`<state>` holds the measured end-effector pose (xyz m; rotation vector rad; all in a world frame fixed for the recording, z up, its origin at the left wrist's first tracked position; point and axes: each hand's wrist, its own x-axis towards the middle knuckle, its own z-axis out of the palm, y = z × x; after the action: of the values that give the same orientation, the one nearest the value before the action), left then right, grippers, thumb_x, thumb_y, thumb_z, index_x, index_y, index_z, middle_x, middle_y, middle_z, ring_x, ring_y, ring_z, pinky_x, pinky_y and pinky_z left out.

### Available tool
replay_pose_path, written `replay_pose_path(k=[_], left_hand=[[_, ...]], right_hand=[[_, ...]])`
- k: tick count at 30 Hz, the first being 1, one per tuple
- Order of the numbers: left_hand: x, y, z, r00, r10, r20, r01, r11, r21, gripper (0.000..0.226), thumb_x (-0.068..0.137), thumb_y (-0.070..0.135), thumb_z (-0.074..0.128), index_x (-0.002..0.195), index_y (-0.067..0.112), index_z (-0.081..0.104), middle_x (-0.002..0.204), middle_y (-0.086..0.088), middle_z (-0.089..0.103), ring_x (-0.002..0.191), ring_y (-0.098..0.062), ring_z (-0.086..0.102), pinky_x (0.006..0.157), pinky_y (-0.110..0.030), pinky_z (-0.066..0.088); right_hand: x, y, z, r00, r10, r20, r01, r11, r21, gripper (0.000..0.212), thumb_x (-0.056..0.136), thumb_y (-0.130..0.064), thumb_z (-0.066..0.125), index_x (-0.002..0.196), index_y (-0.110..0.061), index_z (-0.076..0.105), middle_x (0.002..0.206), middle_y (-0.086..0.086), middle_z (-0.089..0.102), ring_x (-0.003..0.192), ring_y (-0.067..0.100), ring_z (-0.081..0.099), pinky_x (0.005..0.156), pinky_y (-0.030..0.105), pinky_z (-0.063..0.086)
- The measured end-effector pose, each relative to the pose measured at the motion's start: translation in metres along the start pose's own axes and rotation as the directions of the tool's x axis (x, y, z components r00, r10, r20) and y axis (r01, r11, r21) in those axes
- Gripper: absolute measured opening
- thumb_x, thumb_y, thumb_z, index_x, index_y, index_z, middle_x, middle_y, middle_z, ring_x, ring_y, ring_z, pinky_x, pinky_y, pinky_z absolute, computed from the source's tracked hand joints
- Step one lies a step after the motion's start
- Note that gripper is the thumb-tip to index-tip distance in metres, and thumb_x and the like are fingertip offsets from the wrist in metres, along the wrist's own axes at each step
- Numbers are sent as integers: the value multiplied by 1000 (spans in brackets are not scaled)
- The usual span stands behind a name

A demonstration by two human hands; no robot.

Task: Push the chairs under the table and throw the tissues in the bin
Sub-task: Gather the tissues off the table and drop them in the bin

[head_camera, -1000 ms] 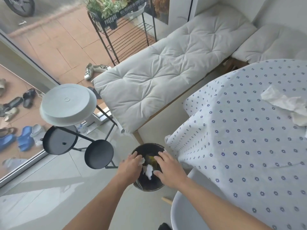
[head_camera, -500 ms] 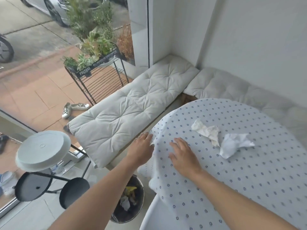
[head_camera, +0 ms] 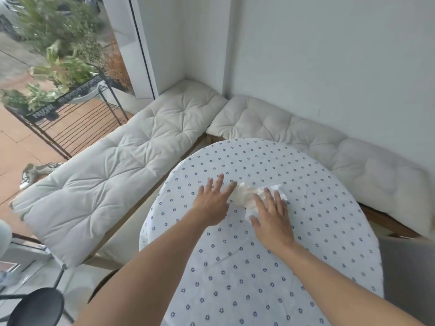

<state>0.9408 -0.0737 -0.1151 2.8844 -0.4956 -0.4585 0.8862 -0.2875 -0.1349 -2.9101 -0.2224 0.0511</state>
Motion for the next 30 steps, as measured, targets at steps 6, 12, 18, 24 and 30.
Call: replay_pose_path(k=[6,12,18,24,30], left_hand=[[-8,12,11,976,200,-88,-199,980,17,25,109,25,50,128,23,66,144,1,61,139,-27,49,115,-45,35],[-42,-12,6,970,92,-224,-118,988,-104,23,103,20,58,126,18,65,122,-2,72,109,-32,65,96,-44,46],[-105,-61,0,968,-15,-249,-75,936,-345,39,94,-3,58,127,15,66,116,-9,72,99,-35,68,83,-49,58],[-193,-144,16,905,-260,-335,88,888,-452,20,89,-7,61,99,7,72,91,-9,70,79,-29,64,73,-48,54],[-289,-214,77,818,-507,-273,333,803,-494,20,88,0,62,94,16,73,89,-1,72,78,-24,65,70,-44,56]], right_hand=[[1,8,-3,1000,-11,10,9,983,185,34,101,-20,59,134,-19,58,137,1,56,126,25,44,97,39,47],[-2,-46,-3,993,-117,-10,114,935,337,26,94,-1,64,118,-9,69,119,4,65,112,27,55,86,46,54],[-5,-142,2,958,-286,-31,270,856,441,27,93,5,57,108,-15,69,107,-3,66,104,23,57,83,39,53],[-22,-249,27,920,-392,-10,335,774,538,30,97,-3,55,119,-20,67,114,-2,66,106,16,57,91,32,50],[-59,-329,96,866,-487,111,354,756,550,26,102,-15,55,127,-19,60,125,-3,62,114,14,56,99,23,44]])
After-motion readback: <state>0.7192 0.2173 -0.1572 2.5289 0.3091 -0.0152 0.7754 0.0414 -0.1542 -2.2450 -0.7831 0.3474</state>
